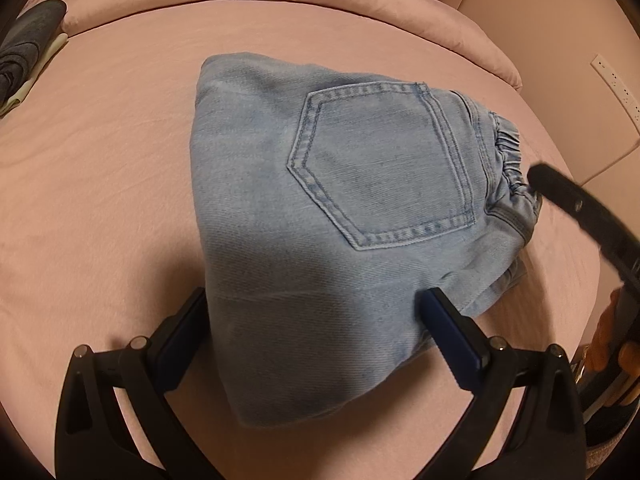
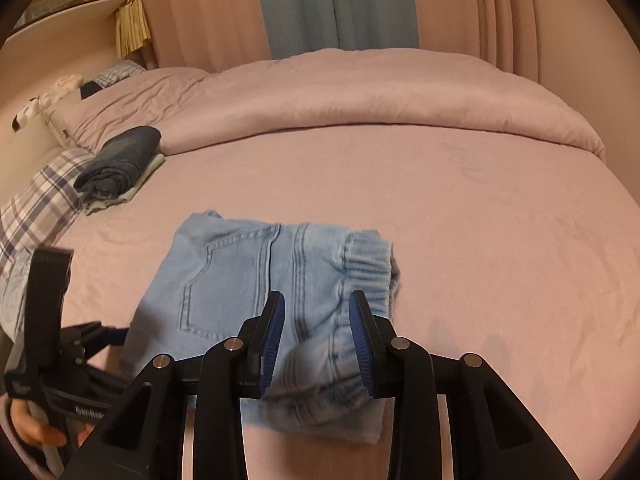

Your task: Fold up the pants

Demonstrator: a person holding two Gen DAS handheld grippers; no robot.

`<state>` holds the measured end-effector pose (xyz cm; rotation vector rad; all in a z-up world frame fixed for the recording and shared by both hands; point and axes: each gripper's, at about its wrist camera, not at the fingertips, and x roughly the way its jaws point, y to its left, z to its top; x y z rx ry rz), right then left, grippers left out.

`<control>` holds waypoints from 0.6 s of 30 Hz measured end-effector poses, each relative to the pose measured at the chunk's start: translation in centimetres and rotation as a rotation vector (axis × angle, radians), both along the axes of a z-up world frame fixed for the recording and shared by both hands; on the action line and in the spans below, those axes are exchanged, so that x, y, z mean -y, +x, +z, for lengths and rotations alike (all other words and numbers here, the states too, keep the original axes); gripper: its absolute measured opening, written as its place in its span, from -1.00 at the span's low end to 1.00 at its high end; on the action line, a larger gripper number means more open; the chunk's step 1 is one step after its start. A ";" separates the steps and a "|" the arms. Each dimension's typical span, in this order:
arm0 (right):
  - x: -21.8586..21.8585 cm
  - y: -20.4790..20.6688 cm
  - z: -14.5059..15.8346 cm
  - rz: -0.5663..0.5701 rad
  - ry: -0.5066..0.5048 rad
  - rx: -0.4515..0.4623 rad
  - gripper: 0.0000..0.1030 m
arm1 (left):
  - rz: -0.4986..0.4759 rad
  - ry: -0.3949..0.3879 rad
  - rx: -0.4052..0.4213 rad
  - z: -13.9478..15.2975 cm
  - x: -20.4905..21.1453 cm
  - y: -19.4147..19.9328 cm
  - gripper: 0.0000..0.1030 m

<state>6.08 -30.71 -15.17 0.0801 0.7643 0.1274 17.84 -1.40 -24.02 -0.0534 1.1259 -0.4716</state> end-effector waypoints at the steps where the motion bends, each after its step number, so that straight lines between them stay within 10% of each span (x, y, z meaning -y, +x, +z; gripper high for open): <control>1: -0.1 -0.1 -0.3 0.001 -0.010 -0.009 -0.36 | 0.001 0.001 0.000 0.0 0.0 0.0 1.00; 18: -0.8 -0.9 -4.4 -0.063 -0.040 0.008 -0.25 | 0.010 0.002 -0.008 -0.1 0.3 0.7 1.00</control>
